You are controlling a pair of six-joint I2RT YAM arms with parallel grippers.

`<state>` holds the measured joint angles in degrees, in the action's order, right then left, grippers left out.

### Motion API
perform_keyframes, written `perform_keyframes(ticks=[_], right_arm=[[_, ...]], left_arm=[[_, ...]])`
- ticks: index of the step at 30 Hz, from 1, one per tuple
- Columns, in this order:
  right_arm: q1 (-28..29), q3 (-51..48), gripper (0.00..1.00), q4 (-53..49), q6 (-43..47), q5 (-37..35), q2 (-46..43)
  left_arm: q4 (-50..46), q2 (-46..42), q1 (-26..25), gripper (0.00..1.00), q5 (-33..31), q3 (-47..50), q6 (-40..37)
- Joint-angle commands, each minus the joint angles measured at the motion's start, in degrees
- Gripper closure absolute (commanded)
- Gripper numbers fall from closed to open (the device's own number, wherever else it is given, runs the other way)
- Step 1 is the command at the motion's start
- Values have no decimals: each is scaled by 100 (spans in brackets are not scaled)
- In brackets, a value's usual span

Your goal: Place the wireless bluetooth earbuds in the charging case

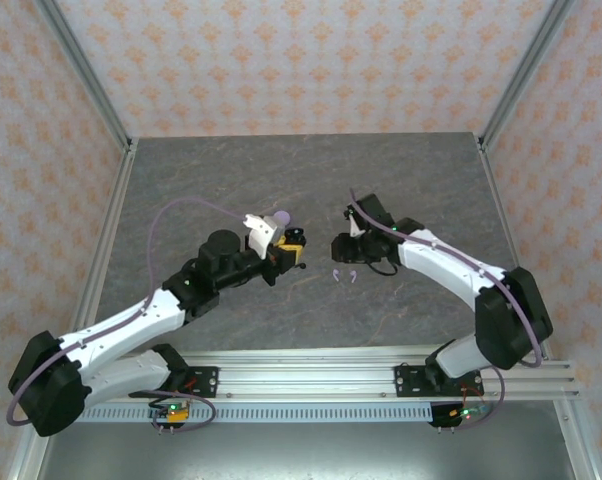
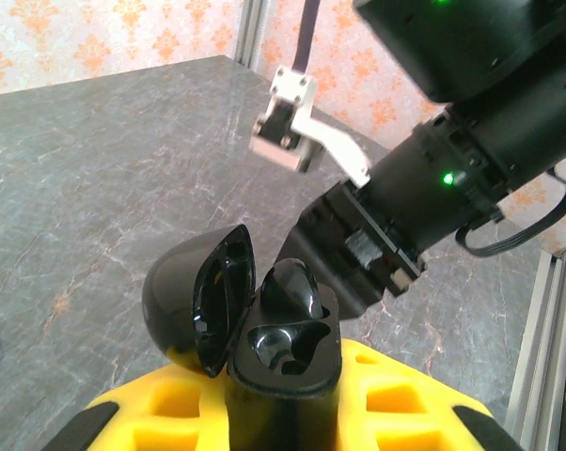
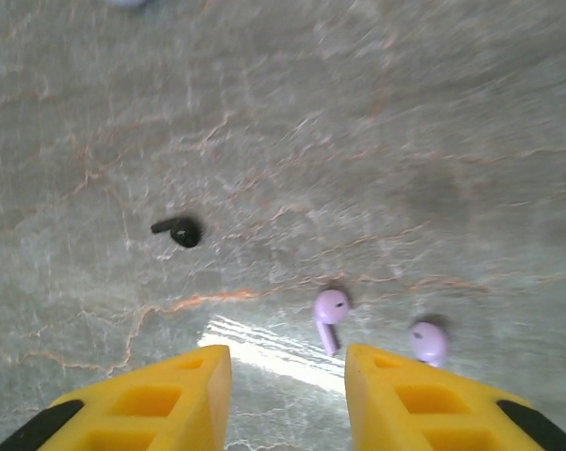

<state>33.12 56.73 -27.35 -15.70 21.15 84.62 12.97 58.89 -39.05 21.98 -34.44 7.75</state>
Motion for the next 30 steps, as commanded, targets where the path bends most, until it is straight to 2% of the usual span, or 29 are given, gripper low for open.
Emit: perform_keyframes(ticks=[1,9,16,21,26,30], right_arm=[[203,-23,64,485,-120,304,260],[663,621,65,525,-99,418,1303],[914,1151,71,521,-102,551,1998],[941,1352,78,470,-155,690,2345],[942,1432,80,425,-191,821,2577],[941,1537,81,282,-221,593,2741]], left_arm=[[-202,-263,105,82,-121,162,161],[-326,-605,268,81,-17,304,249],[-334,-679,340,81,39,340,275],[-355,-708,372,81,44,350,289],[-369,-707,398,81,49,359,289],[-371,-708,412,81,52,359,289]])
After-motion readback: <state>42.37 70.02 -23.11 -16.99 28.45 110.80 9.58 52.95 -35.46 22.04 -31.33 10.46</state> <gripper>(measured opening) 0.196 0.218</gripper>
